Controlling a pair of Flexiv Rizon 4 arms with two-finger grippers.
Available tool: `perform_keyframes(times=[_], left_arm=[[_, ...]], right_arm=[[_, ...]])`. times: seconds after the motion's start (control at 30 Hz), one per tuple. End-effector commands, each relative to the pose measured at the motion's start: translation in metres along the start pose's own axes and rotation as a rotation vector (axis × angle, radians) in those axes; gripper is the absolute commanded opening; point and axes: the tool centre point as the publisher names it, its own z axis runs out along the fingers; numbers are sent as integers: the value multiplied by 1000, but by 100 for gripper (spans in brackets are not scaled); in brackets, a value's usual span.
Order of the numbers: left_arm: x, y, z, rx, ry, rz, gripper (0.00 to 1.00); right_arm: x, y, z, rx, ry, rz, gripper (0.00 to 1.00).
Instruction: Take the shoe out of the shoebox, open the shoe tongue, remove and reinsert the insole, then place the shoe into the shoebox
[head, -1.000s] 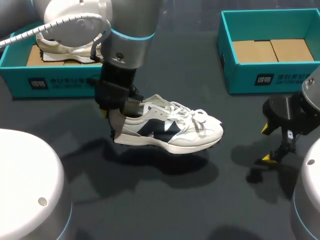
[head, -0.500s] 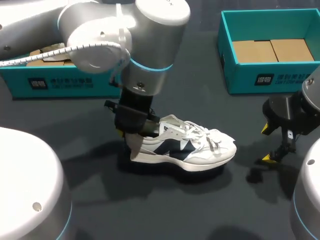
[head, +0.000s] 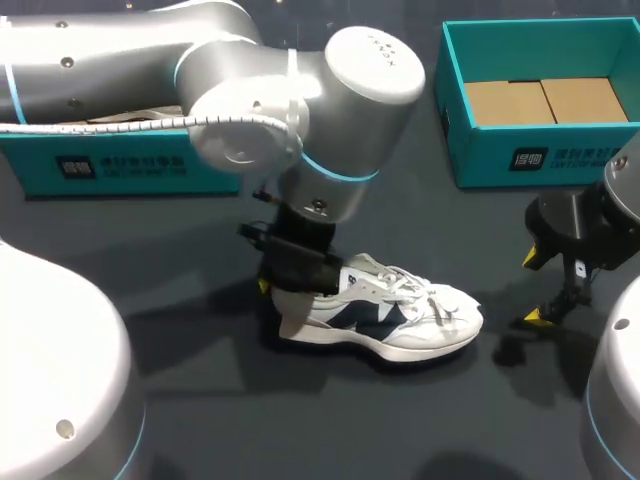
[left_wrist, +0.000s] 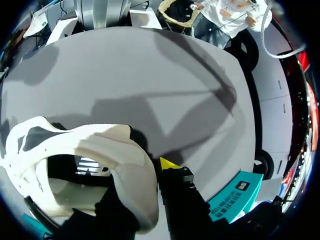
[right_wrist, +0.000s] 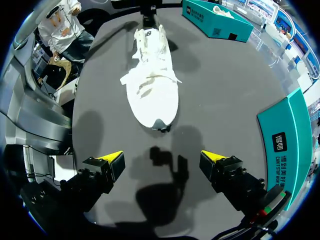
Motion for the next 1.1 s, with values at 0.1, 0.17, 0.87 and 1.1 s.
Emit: perform_keyframes(times=[0.1,0.17,0.87,1.1], left_arm=[[-13,4,10,-21,25,-5,0],[-15,4,12,-31,27,-9,0],[-30,4,19,-65,53,-7,0],[-34,5,20,-81,68,-11,0]], right_arm=[[2,0,0,1,-3,0,100],[2,0,0,1,-3,0,100],[2,0,0,1,-3,0,100],[2,0,0,1,-3,0,100]])
